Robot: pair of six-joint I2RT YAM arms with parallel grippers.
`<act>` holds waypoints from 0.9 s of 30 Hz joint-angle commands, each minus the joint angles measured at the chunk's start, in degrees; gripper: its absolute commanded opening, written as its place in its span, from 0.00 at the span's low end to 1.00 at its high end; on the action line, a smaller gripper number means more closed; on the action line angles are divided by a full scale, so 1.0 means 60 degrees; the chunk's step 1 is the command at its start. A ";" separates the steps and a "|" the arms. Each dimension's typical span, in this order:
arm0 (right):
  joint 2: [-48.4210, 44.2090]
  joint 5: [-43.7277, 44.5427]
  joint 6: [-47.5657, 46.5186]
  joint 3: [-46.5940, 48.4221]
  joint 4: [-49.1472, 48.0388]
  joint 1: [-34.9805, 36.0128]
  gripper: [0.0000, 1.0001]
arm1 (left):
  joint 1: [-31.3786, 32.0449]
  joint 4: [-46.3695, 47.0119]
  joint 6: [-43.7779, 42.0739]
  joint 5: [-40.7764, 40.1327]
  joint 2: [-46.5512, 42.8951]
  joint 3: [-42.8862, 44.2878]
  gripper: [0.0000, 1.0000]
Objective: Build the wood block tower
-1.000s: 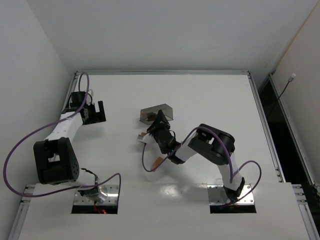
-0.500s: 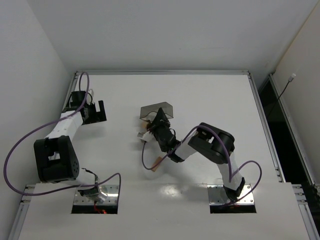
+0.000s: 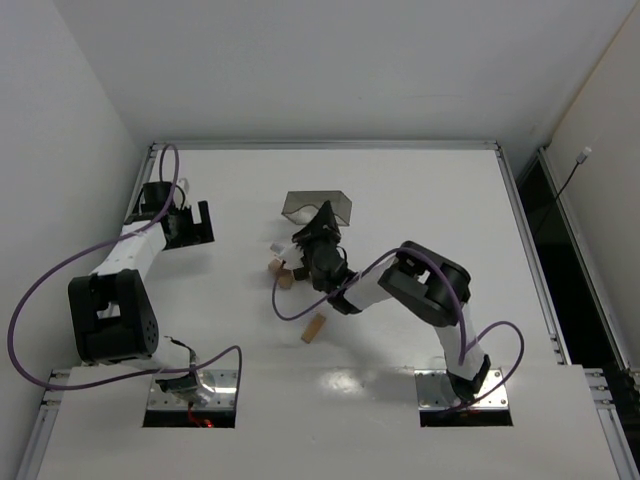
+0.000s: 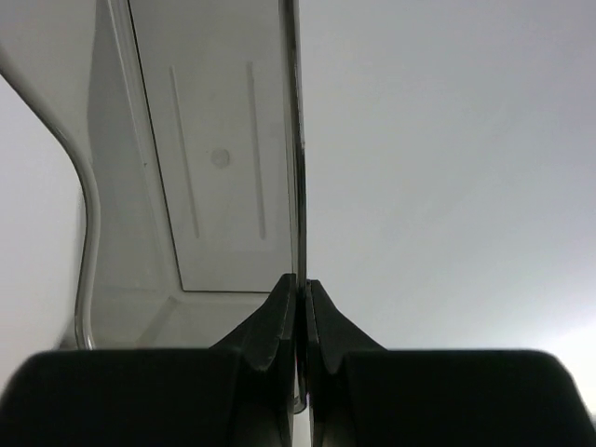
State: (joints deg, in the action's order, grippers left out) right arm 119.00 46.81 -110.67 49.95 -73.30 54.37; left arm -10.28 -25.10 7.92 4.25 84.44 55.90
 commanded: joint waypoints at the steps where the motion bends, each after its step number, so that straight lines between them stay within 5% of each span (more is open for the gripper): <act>1: -0.0964 0.2037 0.2214 0.1496 -0.1391 -0.0184 0.00 | -0.0132 0.0141 -0.0149 0.0229 -0.0187 0.0309 1.00; 2: -0.1314 0.2550 0.3694 0.1909 0.0493 -0.0344 0.00 | -0.0132 0.0141 -0.0149 0.0229 -0.0187 0.0308 1.00; 3: -0.2043 0.2874 0.5551 0.2392 0.5907 -0.0447 0.00 | -0.0132 0.0141 -0.0149 0.0316 -0.0187 0.0308 1.00; 4: -0.2224 0.2747 0.9688 0.3804 0.8934 -0.0724 0.00 | -0.0132 0.0141 -0.0236 0.0404 -0.0274 0.0308 1.00; 6: -0.2139 0.1301 1.2865 0.5929 1.4920 -0.1178 0.00 | -0.0132 0.0141 -0.0339 0.0405 -0.0377 0.0308 1.00; 7: -0.2022 0.0788 1.4474 0.6348 1.5956 -0.1703 0.00 | -0.0132 0.0141 -0.0455 0.0492 -0.0465 0.0308 1.00; 16: -0.1583 -0.6164 1.7958 0.8884 2.0210 -0.5512 0.00 | -0.0132 0.0229 -0.0559 0.0859 -0.0451 0.0220 1.00; 20: -0.1494 -0.8001 1.8911 0.8786 1.9821 -0.7505 0.00 | -0.0132 0.0317 -0.0646 0.1049 -0.0276 0.0220 1.00; 27: -0.0998 -0.8664 1.9193 0.8665 1.8383 -0.9292 0.00 | -0.0132 0.0404 -0.0647 0.1269 0.0105 0.0307 1.00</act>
State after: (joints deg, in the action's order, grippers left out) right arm 111.20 1.85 0.67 100.38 41.71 0.08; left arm -10.31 -24.27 4.71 10.39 84.12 55.99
